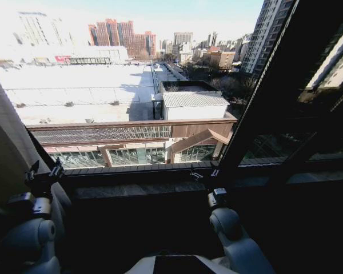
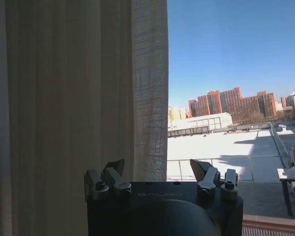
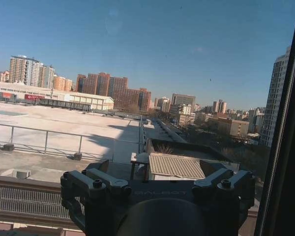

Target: Open the curtains by pulling them apart, changing their state from closed to fully open.

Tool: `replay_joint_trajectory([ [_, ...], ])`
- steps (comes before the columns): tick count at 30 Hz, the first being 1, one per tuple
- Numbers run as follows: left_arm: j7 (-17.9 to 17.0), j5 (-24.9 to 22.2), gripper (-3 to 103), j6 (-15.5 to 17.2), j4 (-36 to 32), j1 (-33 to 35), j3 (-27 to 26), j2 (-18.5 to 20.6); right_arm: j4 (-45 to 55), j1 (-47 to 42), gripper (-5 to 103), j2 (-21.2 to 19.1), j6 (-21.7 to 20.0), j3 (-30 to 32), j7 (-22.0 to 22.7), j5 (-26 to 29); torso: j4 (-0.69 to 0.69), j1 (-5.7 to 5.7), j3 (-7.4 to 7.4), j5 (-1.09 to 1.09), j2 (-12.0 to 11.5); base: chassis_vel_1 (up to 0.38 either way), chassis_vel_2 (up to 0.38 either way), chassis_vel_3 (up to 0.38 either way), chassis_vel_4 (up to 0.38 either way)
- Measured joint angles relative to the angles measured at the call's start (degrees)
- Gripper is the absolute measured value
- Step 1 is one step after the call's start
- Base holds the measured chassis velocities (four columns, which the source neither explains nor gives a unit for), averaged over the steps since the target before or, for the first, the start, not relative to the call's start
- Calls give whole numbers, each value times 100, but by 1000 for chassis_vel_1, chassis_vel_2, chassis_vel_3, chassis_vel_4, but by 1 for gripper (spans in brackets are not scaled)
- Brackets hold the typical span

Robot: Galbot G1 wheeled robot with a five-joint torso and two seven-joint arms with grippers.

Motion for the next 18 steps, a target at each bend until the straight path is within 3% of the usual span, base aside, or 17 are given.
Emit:
replay_joint_trajectory([
  [2,-123,-2,82,91,-85,16,162,-33,-8,12,100,-1,0,2,0,5,1,0,0,-1,0,0,0,0,0],
  [4,155,-82,87,-35,-80,71,459,-25,-14,46,100,1,1,1,1,15,2,-1,0,0,0,0,0,0,0],
  [5,729,-169,97,-319,64,110,619,32,-4,65,100,4,1,0,6,32,0,-1,0,1,0,0,0,0,0],
  [6,1050,-204,97,-453,155,131,685,68,9,71,100,2,1,3,9,51,0,-1,0,0,0,0,0,0,0],
  [7,1050,-204,97,-453,155,131,685,68,9,71,100,2,1,3,9,51,0,-1,0,0,0,0,0,0,0],
  [8,1504,-232,99,-642,276,152,784,119,30,83,100,-14,-3,23,13,109,0,-1,0,-1,0,0,0,0,0],
  [11,2160,-315,100,-832,490,165,1109,205,66,91,100,-71,-44,173,22,239,0,0,0,-2,0,0,0,0,0],
  [18,2291,-199,100,-749,554,183,1309,201,131,90,100,-188,-251,494,29,440,1,-1,0,-1,0,0,0,0,0],
])
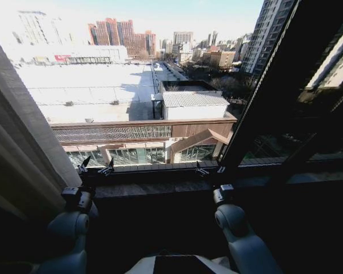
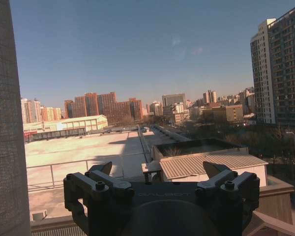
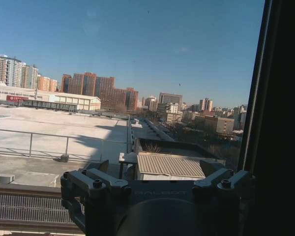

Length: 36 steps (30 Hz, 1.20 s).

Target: Open the curtains by pulling them apart, changing their state from closed to fully open.

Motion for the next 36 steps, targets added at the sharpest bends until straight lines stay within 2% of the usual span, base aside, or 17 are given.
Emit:
replay_joint_trajectory([
  [14,-108,46,100,-5,57,124,-131,-80,-77,129,100,-43,-99,35,-2,66,1,1,0,-2,0,-64,-62,67,63],
  [24,-132,100,100,-70,53,112,-109,-186,-37,95,100,-88,-143,84,-1,102,0,0,0,-1,0,-263,-256,262,261],
  [36,-108,178,100,-178,74,113,-96,-211,73,-28,100,-95,-152,129,15,174,0,1,1,0,-1,-352,-360,343,365],
])
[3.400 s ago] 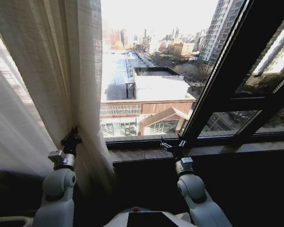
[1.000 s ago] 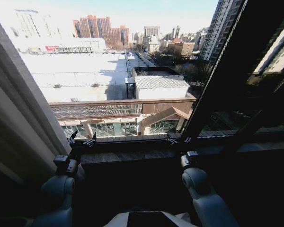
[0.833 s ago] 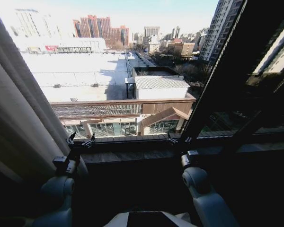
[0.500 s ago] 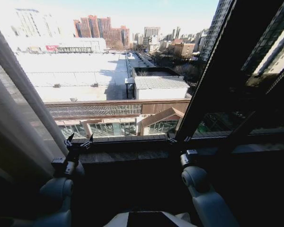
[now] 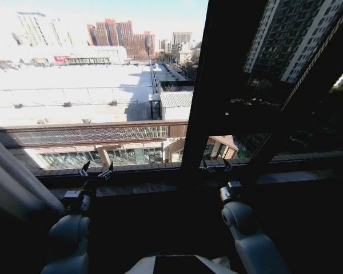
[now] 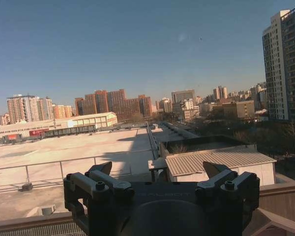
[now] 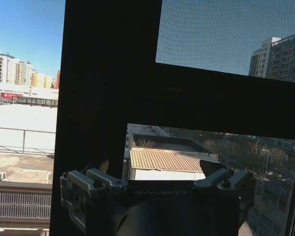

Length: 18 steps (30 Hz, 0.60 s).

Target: Open the curtains by pulling them apart, changing their state from closed to fully open.

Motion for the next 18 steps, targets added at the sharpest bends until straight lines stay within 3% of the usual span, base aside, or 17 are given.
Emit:
replay_joint_trajectory([
  [18,37,9,100,-76,-2,22,-32,-73,147,-127,100,55,-4,-5,15,-10,0,-2,-1,-2,1,-284,-421,296,418],
])
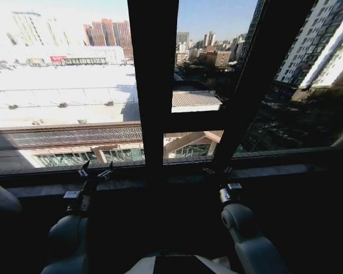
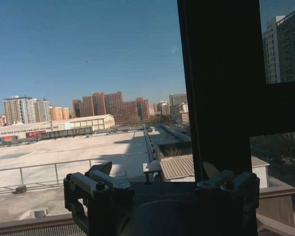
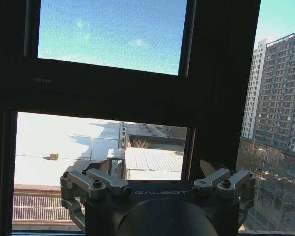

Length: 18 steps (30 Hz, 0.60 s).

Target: Open the curtains by pulling them apart, changing their state from closed to fully open.

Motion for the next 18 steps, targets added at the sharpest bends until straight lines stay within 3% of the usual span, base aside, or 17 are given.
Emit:
replay_joint_trajectory([
  [11,6,-3,100,-77,91,1,7,3,39,-69,100,40,-3,21,6,-39,0,1,0,0,0,-270,-439,266,433],
  [18,13,-13,100,-141,120,34,-1,-23,56,-119,100,39,-3,27,15,-63,0,2,0,2,0,-80,-381,57,385],
])
